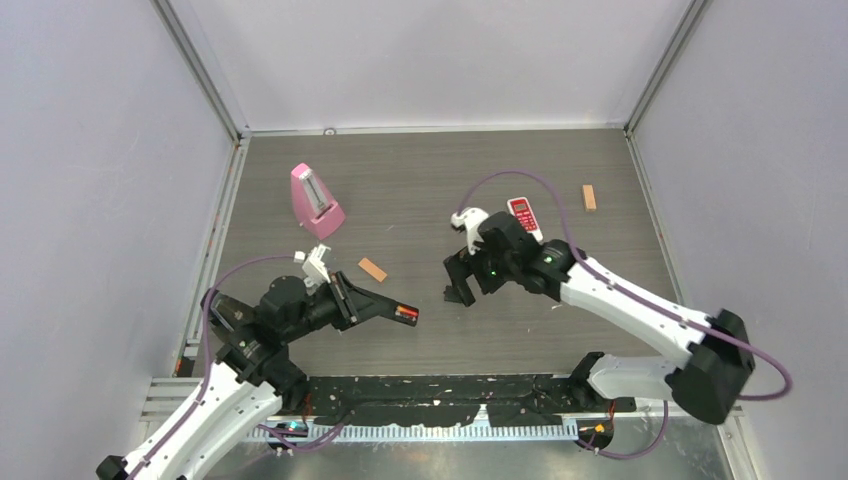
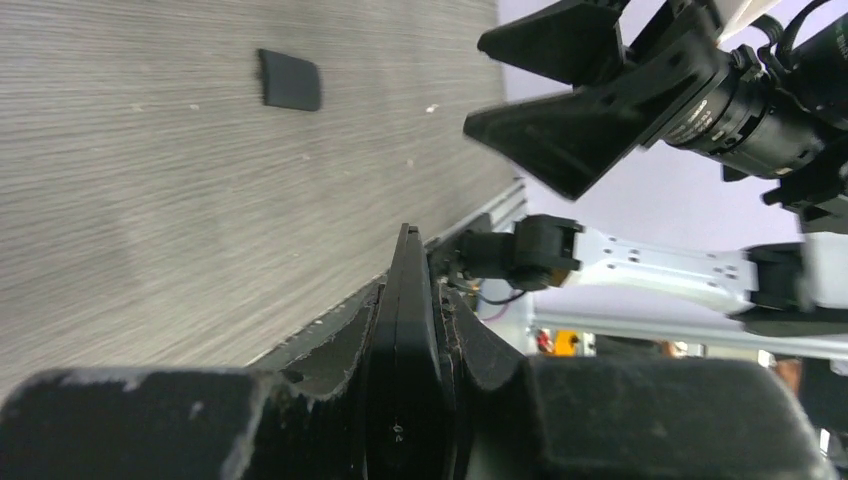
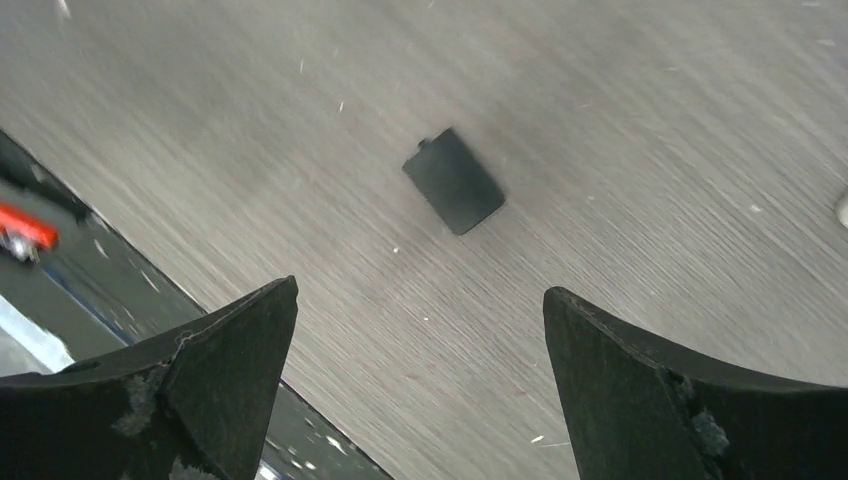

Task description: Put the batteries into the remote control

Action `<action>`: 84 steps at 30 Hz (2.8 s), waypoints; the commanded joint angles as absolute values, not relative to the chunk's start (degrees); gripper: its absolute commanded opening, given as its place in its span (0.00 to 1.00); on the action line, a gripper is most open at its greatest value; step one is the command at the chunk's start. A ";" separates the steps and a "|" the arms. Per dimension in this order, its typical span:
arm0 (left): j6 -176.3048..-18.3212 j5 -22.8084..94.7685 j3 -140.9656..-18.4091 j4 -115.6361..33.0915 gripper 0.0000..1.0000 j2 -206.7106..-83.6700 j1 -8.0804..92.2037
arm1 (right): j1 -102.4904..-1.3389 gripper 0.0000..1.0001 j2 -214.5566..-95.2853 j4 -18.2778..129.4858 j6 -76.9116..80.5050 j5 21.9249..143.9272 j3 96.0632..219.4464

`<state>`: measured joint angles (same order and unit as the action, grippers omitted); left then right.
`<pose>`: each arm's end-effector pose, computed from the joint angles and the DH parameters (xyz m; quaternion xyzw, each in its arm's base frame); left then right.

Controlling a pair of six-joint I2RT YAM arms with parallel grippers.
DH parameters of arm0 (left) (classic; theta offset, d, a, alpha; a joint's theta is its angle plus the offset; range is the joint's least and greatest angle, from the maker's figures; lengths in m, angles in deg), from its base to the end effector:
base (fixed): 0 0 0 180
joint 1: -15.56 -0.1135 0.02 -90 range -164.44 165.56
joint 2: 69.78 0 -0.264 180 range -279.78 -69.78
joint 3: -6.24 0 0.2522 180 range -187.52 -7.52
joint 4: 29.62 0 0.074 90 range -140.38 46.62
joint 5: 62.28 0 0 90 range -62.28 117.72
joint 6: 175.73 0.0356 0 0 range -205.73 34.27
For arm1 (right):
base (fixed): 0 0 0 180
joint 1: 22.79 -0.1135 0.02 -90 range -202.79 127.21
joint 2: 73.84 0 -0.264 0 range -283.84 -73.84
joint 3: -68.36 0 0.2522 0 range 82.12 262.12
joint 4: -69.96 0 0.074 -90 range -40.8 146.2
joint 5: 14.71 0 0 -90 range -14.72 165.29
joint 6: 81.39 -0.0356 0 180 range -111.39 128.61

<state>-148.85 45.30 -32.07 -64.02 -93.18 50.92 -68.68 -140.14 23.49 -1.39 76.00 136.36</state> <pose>0.0942 -0.0801 0.2472 -0.1080 0.8046 -0.5135 0.2779 0.1694 0.1753 0.2855 -0.2867 0.8775 0.1853 0.3370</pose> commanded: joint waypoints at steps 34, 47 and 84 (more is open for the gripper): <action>-139.90 59.96 -33.97 -62.49 0.00 -100.55 34.37 | -68.29 0.68 -179.53 18.17 31.62 79.91 150.44; -139.53 60.43 -33.85 -63.73 0.00 -99.38 34.28 | -67.26 0.36 -183.72 15.76 28.40 82.23 152.24; -125.83 64.65 -34.99 -61.09 0.00 -94.65 34.37 | -97.14 0.31 -155.79 21.50 11.53 66.18 156.88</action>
<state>-127.10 62.61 -31.90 -63.34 -95.02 34.57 -95.78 -152.91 21.74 13.65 69.00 152.47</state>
